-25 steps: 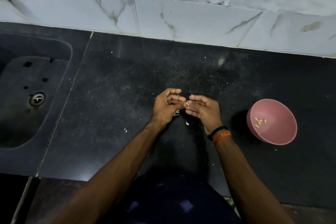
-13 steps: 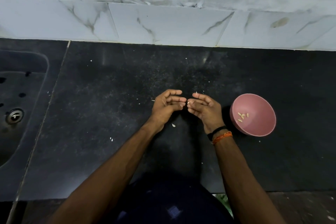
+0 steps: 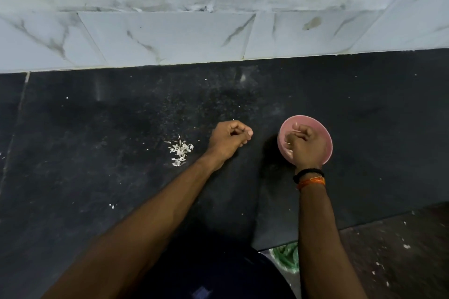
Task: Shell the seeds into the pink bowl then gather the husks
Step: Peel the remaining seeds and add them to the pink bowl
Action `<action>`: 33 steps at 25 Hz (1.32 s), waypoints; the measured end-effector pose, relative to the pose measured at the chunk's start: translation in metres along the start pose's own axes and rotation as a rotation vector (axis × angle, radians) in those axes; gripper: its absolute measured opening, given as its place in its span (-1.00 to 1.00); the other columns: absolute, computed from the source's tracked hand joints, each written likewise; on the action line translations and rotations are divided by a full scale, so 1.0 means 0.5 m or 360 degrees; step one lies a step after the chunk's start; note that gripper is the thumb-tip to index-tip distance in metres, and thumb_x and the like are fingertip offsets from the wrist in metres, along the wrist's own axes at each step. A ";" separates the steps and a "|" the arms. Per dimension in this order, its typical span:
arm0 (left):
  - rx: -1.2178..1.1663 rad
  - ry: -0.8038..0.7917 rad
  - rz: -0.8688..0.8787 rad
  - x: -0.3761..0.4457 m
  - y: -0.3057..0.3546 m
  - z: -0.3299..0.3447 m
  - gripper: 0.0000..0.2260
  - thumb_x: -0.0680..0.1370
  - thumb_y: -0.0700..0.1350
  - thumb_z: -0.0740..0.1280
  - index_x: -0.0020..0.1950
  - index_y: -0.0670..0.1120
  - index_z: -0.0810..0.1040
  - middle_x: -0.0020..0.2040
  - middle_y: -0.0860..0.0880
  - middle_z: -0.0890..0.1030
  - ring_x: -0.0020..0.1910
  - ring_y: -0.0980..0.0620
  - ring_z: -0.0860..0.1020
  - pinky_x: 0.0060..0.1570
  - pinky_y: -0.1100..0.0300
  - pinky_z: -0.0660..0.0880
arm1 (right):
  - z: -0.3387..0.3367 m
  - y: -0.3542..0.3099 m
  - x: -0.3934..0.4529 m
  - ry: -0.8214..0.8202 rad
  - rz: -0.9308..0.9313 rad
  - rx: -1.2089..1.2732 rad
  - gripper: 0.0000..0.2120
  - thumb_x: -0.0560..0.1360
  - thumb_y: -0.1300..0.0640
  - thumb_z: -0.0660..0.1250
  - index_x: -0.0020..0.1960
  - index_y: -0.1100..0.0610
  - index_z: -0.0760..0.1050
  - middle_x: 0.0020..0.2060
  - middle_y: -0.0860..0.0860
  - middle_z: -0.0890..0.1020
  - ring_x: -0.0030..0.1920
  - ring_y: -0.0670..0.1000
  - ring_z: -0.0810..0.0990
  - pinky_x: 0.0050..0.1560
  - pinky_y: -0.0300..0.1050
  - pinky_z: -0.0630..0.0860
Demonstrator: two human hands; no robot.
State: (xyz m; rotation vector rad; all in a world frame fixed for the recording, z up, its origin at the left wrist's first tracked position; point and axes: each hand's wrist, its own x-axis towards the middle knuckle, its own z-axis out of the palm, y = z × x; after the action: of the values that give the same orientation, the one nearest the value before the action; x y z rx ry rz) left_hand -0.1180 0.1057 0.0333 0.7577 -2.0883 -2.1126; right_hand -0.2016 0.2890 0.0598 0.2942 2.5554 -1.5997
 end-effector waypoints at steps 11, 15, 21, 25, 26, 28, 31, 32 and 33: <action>0.0272 -0.0181 -0.0069 0.022 0.030 0.106 -0.92 0.52 -0.26 0.45 -0.02 -0.14 0.69 -0.17 -0.11 0.71 -0.27 0.13 0.63 -0.19 0.22 0.61 | -0.036 0.014 0.021 -0.0164 -0.0079 -0.0746 -0.71 0.54 0.33 0.34 0.20 0.14 0.67 0.09 0.04 0.73 0.19 0.07 0.64 0.33 0.00 0.49; 0.0184 -0.0138 -0.0180 0.027 0.031 0.113 -0.83 0.54 -0.27 0.41 0.11 -0.12 0.68 -0.08 -0.05 0.69 -0.11 0.08 0.66 -0.04 0.15 0.66 | -0.027 0.014 0.019 -0.0394 -0.0150 -0.0731 -0.62 0.52 0.40 0.25 0.21 0.13 0.67 0.06 0.07 0.73 0.15 0.07 0.64 0.32 -0.08 0.48; -0.0080 -0.0261 -0.0323 0.014 0.037 0.090 -0.67 0.52 -0.45 0.26 0.20 -0.18 0.62 0.08 -0.11 0.68 0.08 -0.03 0.65 0.13 0.02 0.62 | 0.015 -0.003 0.002 -0.0582 -0.0094 -0.0527 -0.60 0.54 0.37 0.23 0.28 0.07 0.58 0.11 0.16 0.69 0.07 0.14 0.68 0.19 0.14 0.61; -0.0282 -0.0122 -0.0308 -0.006 0.016 0.026 -0.66 0.51 -0.50 0.20 0.19 -0.27 0.60 0.09 -0.23 0.67 -0.01 -0.03 0.65 0.08 0.05 0.62 | 0.066 -0.014 -0.027 -0.0793 -0.0089 -0.0371 -0.57 0.55 0.43 0.21 0.33 0.11 0.53 0.02 0.10 0.72 0.01 0.04 0.71 0.11 0.05 0.67; -0.0314 -0.0076 -0.0312 -0.010 0.004 0.007 -0.67 0.51 -0.50 0.20 0.18 -0.29 0.60 0.10 -0.28 0.66 -0.02 -0.05 0.64 0.05 0.07 0.62 | 0.079 -0.019 -0.037 -0.0852 -0.0084 -0.0363 -0.55 0.54 0.45 0.20 0.35 0.14 0.52 -0.04 0.06 0.72 0.02 0.00 0.72 0.13 0.03 0.66; -0.0369 0.0000 -0.0336 -0.018 -0.014 -0.027 -0.70 0.52 -0.50 0.20 0.17 -0.32 0.59 0.12 -0.33 0.64 -0.02 -0.08 0.63 0.00 0.12 0.62 | 0.102 -0.027 -0.050 -0.0943 -0.0096 -0.0378 -0.53 0.53 0.47 0.18 0.37 0.17 0.51 -0.10 0.02 0.72 0.03 -0.01 0.71 0.18 0.01 0.64; -0.0422 0.0038 -0.0340 -0.032 -0.016 -0.054 -0.72 0.53 -0.49 0.22 0.17 -0.34 0.58 0.07 -0.30 0.63 -0.02 -0.08 0.62 -0.02 0.15 0.62 | 0.121 -0.039 -0.062 -0.0972 -0.0117 -0.0379 -0.60 0.51 0.43 0.19 0.24 0.13 0.57 -0.08 0.06 0.72 0.03 0.07 0.71 0.14 0.00 0.64; -0.0437 0.0048 -0.0337 -0.035 -0.014 -0.061 -0.73 0.53 -0.48 0.23 0.17 -0.33 0.59 0.07 -0.27 0.63 -0.02 -0.07 0.61 -0.01 0.15 0.62 | 0.121 -0.042 -0.065 -0.0918 -0.0181 -0.0387 -0.64 0.50 0.39 0.21 0.14 0.06 0.59 -0.08 0.04 0.72 0.04 0.08 0.70 0.15 0.06 0.63; -0.0451 0.0062 -0.0331 -0.038 -0.012 -0.070 -0.74 0.53 -0.48 0.24 0.16 -0.31 0.60 0.07 -0.26 0.63 -0.02 -0.06 0.62 0.00 0.14 0.62 | 0.122 -0.041 -0.067 -0.0848 -0.0267 -0.0402 -0.68 0.48 0.34 0.24 0.08 0.00 0.59 -0.09 0.00 0.72 0.05 0.07 0.69 0.17 0.10 0.62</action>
State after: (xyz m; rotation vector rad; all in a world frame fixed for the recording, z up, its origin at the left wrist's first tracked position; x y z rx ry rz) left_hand -0.0859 0.0815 0.0350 1.0013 -1.7019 -2.4070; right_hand -0.1741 0.2221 0.0579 -0.3340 2.3549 -1.1699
